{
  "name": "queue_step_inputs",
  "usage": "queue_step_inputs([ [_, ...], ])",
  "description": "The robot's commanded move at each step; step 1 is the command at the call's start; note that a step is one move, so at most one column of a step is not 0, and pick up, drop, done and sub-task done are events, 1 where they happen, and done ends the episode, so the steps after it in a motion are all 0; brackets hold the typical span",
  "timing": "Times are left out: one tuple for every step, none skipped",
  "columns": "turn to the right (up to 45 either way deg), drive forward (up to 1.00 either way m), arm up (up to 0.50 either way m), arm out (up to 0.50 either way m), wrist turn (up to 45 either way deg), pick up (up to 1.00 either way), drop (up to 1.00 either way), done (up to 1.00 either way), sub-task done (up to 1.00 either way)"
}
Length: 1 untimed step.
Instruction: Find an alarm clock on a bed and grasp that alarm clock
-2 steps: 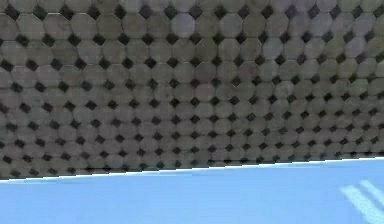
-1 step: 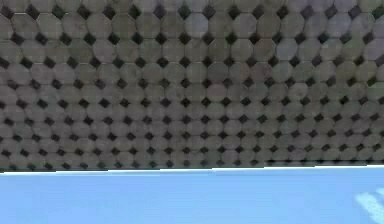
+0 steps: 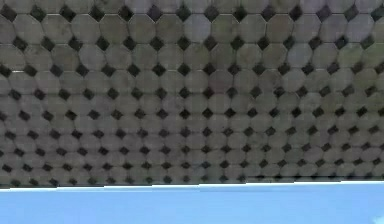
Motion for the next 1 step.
queue_step_inputs([
  [45.0,0.00,0.00,0.00,0.0,0.00,0.00,0.00,0.00],
])
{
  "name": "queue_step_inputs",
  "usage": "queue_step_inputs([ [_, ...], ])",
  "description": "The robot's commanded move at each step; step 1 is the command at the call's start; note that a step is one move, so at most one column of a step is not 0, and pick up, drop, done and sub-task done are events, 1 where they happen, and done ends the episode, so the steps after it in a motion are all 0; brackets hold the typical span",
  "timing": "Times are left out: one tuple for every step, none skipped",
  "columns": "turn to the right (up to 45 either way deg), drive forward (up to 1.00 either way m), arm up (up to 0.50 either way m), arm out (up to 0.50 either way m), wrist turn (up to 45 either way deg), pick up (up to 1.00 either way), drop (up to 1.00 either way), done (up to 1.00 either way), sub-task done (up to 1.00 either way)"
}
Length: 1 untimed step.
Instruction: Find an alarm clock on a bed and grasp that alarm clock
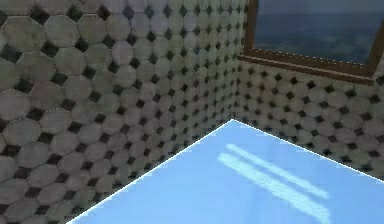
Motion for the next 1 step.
queue_step_inputs([
  [33.0,0.00,0.00,0.00,0.0,0.00,0.00,0.00,0.00],
])
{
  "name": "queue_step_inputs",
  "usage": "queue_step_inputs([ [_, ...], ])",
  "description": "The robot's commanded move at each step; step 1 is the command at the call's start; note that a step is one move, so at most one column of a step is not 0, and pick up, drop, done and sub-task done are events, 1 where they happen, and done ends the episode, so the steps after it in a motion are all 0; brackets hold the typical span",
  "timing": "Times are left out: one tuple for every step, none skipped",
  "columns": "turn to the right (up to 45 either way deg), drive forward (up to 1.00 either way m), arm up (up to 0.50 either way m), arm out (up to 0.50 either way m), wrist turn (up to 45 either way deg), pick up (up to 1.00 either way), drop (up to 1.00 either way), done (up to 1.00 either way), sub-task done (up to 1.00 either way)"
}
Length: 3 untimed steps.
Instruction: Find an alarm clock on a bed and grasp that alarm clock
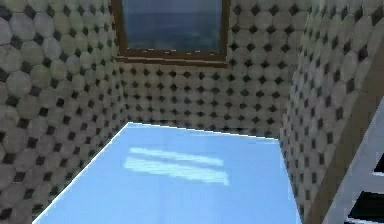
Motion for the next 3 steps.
queue_step_inputs([
  [0.0,0.25,0.00,0.00,0.0,0.00,0.00,0.00,0.00],
  [45.0,0.00,0.00,0.00,0.0,0.00,0.00,0.00,0.00],
  [6.0,0.00,0.00,0.00,0.0,0.00,0.00,0.00,0.00],
])
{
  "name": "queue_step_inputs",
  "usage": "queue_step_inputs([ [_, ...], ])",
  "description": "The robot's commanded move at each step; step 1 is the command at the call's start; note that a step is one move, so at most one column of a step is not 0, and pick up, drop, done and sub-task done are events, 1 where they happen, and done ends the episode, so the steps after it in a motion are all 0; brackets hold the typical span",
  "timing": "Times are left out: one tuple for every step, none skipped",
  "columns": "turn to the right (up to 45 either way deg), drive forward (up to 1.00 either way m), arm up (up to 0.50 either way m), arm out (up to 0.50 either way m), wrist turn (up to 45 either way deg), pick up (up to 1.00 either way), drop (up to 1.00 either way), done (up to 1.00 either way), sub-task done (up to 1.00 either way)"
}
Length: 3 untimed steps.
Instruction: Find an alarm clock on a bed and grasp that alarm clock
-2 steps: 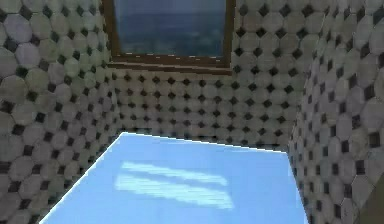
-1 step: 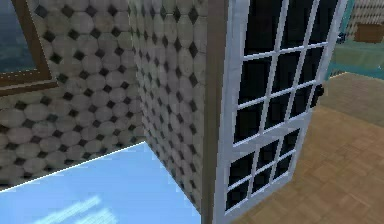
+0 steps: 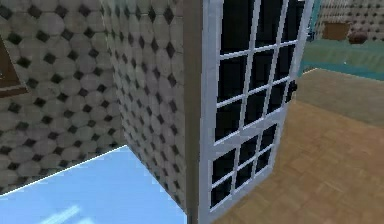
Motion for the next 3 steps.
queue_step_inputs([
  [0.0,0.10,0.00,0.00,0.0,0.00,0.00,0.00,0.00],
  [45.0,0.00,0.00,0.00,0.0,0.00,0.00,0.00,0.00],
  [0.0,0.80,0.00,0.00,0.0,0.00,0.00,0.00,0.00],
])
